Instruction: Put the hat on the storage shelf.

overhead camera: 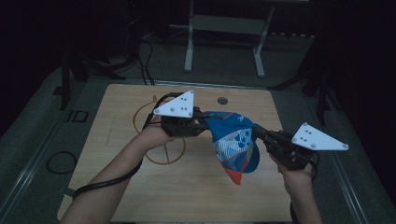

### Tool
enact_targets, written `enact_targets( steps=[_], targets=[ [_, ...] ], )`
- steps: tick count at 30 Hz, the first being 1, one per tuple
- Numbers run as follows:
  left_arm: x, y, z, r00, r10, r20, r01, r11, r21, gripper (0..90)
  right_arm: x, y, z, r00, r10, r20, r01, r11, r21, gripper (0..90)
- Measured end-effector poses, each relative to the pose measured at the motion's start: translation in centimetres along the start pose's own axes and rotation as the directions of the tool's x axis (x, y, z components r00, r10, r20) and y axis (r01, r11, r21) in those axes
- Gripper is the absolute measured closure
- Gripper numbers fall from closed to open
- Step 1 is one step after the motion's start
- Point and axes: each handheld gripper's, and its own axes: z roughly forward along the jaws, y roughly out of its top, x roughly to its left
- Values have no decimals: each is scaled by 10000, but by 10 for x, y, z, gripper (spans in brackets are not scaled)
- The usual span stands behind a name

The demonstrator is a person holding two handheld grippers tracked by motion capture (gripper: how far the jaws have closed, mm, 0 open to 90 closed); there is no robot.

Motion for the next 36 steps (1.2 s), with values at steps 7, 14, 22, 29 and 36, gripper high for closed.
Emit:
enact_targets(
  steps=[7, 14, 22, 29, 36],
  targets=[
    [-6, 1, -8, 9992, -10, -395, 27, 9990, 438, 586, -4, 11, -2, 10000, 65, 73, -64, 9999, -153, 900],
    [-11, -2, -21, 9951, 65, -986, 13, 9969, 789, 461, -5, 22, -1, 9999, -40, 165, 44, 9998, -211, 900],
    [-13, -11, -50, 9793, -300, -2001, 457, 9962, 741, 328, -8, 33, 6, 9997, 18, 255, -10, 9995, -330, 900],
    [-20, -27, -88, 9398, -691, -3346, 956, 9934, 635, 151, -8, 41, 21, 9994, 14, 333, -3, 9995, -324, 900],
    [-30, -59, -120, 8877, -1313, -4414, 1729, 9834, 551, 23, -7, 52, 43, 9994, 149, 298, -137, 9992, -384, 900]
  ],
)
